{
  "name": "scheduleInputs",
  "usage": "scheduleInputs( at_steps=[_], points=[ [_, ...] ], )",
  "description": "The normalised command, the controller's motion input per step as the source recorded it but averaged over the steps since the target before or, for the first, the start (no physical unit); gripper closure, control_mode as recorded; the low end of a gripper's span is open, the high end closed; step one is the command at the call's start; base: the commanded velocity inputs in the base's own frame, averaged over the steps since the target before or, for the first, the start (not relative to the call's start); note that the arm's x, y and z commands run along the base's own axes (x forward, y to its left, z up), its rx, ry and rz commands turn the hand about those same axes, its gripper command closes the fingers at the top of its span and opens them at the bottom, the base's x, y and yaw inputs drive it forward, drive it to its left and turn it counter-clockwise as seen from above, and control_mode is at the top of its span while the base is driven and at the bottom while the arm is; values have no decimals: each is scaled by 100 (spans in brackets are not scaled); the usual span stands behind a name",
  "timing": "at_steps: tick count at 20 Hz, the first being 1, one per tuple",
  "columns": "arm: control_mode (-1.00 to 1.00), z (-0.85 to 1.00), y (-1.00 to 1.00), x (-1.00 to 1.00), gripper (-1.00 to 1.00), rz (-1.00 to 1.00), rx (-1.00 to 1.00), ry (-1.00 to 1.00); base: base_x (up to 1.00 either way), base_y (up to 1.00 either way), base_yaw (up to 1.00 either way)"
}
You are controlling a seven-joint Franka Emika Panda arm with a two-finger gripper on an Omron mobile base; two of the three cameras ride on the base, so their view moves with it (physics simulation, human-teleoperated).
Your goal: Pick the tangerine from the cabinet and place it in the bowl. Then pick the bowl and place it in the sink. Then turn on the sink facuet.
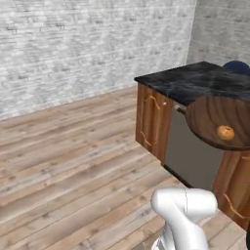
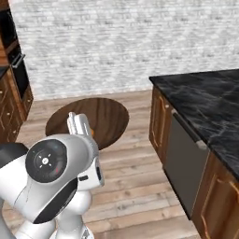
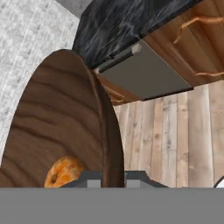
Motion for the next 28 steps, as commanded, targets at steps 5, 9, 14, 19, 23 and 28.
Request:
scheduleInputs(
  at_steps=[5,9,14,19,23,28],
  points=[
    [100,0,0,0,100,0,0,0,22,-57,-59],
    [100,0,0,0,100,0,0,0,17,-51,-58],
    [100,0,0,0,100,0,0,0,9,-55,-59],
    [100,0,0,0,100,0,0,0,2,-51,-61],
    [100,0,0,0,100,0,0,0,0,-41,-61],
    [100,0,0,0,100,0,0,0,12,-8,-56]
  ],
)
